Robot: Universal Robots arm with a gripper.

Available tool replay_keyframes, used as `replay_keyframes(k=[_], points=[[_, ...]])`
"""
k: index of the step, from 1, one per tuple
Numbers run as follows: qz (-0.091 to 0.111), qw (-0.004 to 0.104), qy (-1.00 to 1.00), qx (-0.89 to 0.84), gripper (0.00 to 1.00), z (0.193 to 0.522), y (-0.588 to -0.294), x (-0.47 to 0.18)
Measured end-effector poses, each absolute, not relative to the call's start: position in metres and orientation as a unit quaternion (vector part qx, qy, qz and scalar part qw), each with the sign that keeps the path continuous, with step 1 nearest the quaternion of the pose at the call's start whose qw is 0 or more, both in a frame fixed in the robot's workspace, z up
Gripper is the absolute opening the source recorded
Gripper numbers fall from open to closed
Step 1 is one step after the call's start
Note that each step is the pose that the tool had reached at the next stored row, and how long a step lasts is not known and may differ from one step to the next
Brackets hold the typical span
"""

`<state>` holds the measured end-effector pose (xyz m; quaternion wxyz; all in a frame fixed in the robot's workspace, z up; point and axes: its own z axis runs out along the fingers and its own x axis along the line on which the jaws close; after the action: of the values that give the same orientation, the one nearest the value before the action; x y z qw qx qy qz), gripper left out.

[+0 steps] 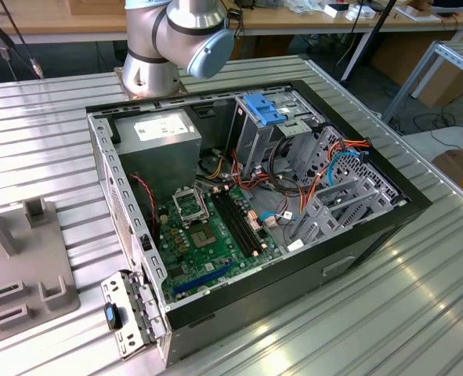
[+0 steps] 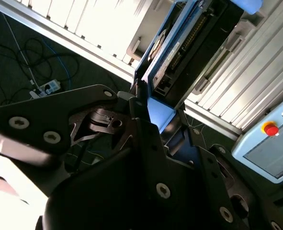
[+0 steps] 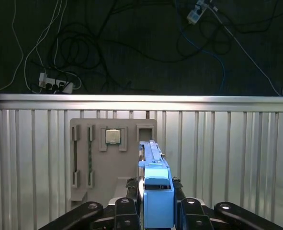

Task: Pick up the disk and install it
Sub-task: 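Pick up the disk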

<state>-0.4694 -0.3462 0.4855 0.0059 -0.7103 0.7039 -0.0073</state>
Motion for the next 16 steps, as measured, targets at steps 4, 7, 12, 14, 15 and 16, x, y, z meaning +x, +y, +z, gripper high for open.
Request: replay_keyframes(k=[4,7,12,14,15,16], points=[[-0.007,0.006,0.704,-0.71,0.37,0.495,-0.346,-0.469],[-0.007,0.006,0.704,-0.71,0.37,0.503,-0.346,-0.469],[-0.007,0.006,0.704,-0.71,0.37,0.504,-0.346,-0.469],[-0.007,0.006,0.704,-0.71,0.37,0.504,-0.346,-0.469],[-0.007,0.006,0.704,-0.71,0.37,0.504,-0.346,-0.469],[-0.007,0.006,0.704,-0.71,0.37,0.504,-0.346,-0.469]])
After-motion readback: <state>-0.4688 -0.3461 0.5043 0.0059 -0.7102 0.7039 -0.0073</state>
